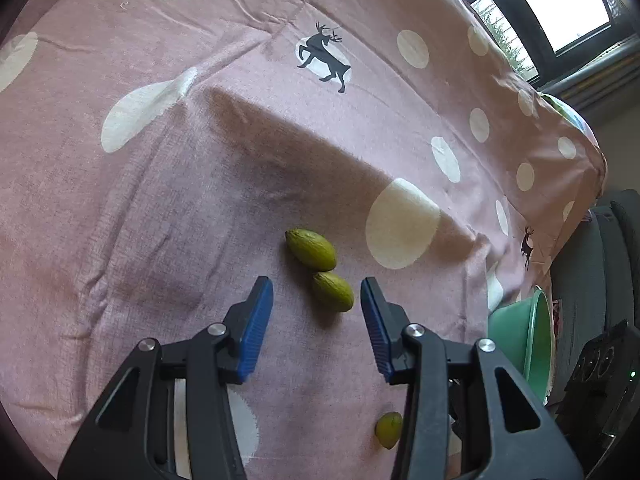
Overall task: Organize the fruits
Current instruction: 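Move the right gripper to a small green olive-shaped fruit, then close the right gripper around the green fruit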
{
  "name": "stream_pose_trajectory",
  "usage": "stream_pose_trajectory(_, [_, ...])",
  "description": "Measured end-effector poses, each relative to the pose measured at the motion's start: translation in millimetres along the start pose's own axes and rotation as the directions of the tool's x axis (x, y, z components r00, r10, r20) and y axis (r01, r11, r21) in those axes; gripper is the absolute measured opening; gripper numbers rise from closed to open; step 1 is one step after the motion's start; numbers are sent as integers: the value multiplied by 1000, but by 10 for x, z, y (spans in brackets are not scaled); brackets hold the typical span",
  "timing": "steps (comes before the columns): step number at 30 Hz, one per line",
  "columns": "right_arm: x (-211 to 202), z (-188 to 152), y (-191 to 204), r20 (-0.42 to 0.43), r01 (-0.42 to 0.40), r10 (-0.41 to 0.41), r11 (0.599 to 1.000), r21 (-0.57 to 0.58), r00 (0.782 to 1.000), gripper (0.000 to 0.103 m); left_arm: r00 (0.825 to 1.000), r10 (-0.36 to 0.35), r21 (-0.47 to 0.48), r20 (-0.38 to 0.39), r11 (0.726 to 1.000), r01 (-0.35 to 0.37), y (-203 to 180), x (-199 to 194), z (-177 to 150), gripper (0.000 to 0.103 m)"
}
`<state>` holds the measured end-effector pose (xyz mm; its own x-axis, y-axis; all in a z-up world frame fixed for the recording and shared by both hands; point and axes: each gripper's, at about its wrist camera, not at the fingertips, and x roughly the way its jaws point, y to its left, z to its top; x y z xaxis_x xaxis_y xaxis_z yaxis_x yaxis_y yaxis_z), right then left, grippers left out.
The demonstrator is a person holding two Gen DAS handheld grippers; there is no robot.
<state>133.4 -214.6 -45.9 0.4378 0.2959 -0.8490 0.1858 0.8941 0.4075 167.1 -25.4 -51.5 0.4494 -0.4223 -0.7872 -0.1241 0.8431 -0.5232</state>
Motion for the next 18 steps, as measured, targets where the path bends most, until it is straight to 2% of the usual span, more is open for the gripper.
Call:
stream_pose_trajectory(6, [68,5,15,-7,5,-5,1000,-14,1000,37,999,-41,-9,-11,999,41,-46,90,15,29])
stream_pose_trajectory(10, [105,10,9,-13,13,-13,1000,-19,1000,30,1000,-28,-11,-7,1000,28,-61,122,23,18])
stream_pose_trajectory(14, [120,10,29,-12,24,-24,999,-30,1000,22,1000,-28,-9,3,1000,28,-64,142,31,20])
stream_pose_trajectory(18, [117,-3,50,-4,38,-38,999,-35,999,22,1000,-17,11,6,1000,17,-105,154,11,19])
